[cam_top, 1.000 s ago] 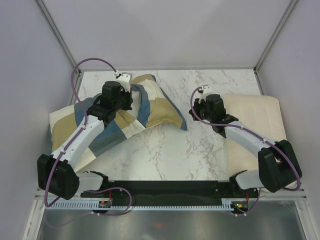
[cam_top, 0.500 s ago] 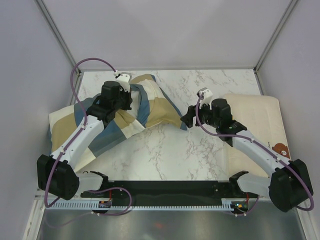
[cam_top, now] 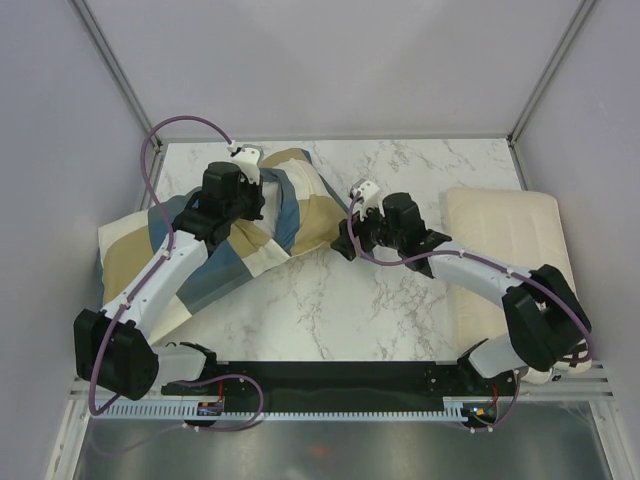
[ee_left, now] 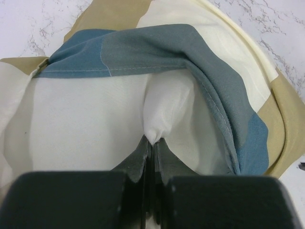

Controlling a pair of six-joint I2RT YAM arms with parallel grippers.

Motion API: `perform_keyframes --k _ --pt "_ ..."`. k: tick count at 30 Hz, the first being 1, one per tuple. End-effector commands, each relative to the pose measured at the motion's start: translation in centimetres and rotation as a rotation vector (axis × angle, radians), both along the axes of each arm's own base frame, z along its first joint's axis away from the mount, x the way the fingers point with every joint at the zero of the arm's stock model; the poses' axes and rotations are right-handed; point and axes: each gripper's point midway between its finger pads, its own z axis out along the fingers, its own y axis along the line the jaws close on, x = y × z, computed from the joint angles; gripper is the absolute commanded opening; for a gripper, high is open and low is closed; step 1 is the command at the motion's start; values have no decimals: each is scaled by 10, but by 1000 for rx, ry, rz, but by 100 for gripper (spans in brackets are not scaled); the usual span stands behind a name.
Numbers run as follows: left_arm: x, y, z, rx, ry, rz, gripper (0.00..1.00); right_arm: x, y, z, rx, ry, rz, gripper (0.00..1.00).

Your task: Remove the pillowcase from the pillow

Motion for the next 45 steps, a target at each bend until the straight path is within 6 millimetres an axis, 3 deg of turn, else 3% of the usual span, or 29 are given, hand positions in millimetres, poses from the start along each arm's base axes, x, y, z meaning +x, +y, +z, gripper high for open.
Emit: perform_keyframes --k 1,5,11,14,15,17,19,21,22,23,24,30,39,45 --pt "6 11 31 26 -87 12 2 27 16 31 50 -164 24 86" --pt "7 10 28 25 -77 5 2 42 20 32 10 -227 19 85" --pt "8 9 29 25 -77 5 2 44 35 30 20 -226 77 82" --pt "8 10 26 28 -71 7 2 48 41 20 6 -180 78 42" --pt "8 11 26 32 -73 15 2 47 38 16 1 -163 67 23" --pt "9 15 26 40 -72 30 2 49 28 8 -29 -143 8 0" --pt "10 18 24 46 -64 40 2 52 10 6 -55 -133 -90 0" --pt "11 23 23 51 -60 57 2 59 -25 -4 -108 -114 -260 0" --pt "12 25 21 55 -53 65 2 61 -36 4 -78 -102 -316 0" --pt "14 32 20 57 -47 80 2 63 -53 -1 -95 -76 -380 0" --pt "14 34 21 56 -49 86 2 69 -77 -5 -92 -42 -446 0" --pt "18 55 26 32 -56 138 2 76 -144 -33 -138 94 -638 0" --pt "15 79 50 -27 -125 184 2 82 -184 -84 -185 246 -758 0" --pt "15 79 54 -63 -131 169 2 91 -203 -95 -189 283 -804 0"
